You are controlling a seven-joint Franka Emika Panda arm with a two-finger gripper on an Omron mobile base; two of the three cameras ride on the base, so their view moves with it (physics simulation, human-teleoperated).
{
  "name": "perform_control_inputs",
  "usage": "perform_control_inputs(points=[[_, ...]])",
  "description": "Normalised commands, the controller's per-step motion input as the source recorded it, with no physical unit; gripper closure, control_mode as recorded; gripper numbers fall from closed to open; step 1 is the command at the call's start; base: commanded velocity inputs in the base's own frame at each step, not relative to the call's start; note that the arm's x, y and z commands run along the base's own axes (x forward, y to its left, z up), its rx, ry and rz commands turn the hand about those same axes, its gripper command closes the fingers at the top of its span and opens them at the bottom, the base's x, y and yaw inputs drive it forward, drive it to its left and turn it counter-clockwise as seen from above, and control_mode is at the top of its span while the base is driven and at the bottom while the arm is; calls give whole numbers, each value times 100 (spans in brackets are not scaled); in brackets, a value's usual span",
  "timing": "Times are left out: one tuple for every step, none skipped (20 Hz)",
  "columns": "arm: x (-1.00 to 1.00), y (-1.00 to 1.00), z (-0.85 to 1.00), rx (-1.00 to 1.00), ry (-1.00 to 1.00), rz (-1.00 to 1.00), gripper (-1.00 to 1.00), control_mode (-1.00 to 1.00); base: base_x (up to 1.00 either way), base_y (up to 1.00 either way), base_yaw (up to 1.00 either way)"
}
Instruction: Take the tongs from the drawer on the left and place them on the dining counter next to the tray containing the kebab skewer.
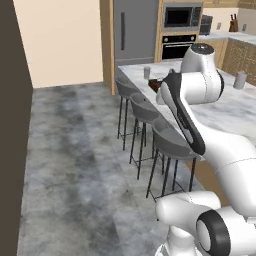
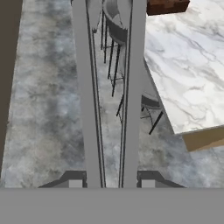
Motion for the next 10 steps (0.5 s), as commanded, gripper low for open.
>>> perform_control_inputs(points=[[0,0,0,0,0,0,100,100,49,68,-39],[0,0,0,0,0,0,100,100,54,71,-37],[0,0,0,0,0,0,100,100,52,71,-37],[0,0,0,0,0,0,100,100,51,71,-35],[0,0,0,0,0,0,100,100,51,72,-35],[0,0,0,0,0,0,100,100,56,75,-35],[0,0,0,0,0,0,100,100,59,79,-35],[0,0,0,0,0,0,100,100,58,77,-35],[0,0,0,0,0,0,100,100,56,77,-37],[0,0,0,0,0,0,100,100,54,76,-38]])
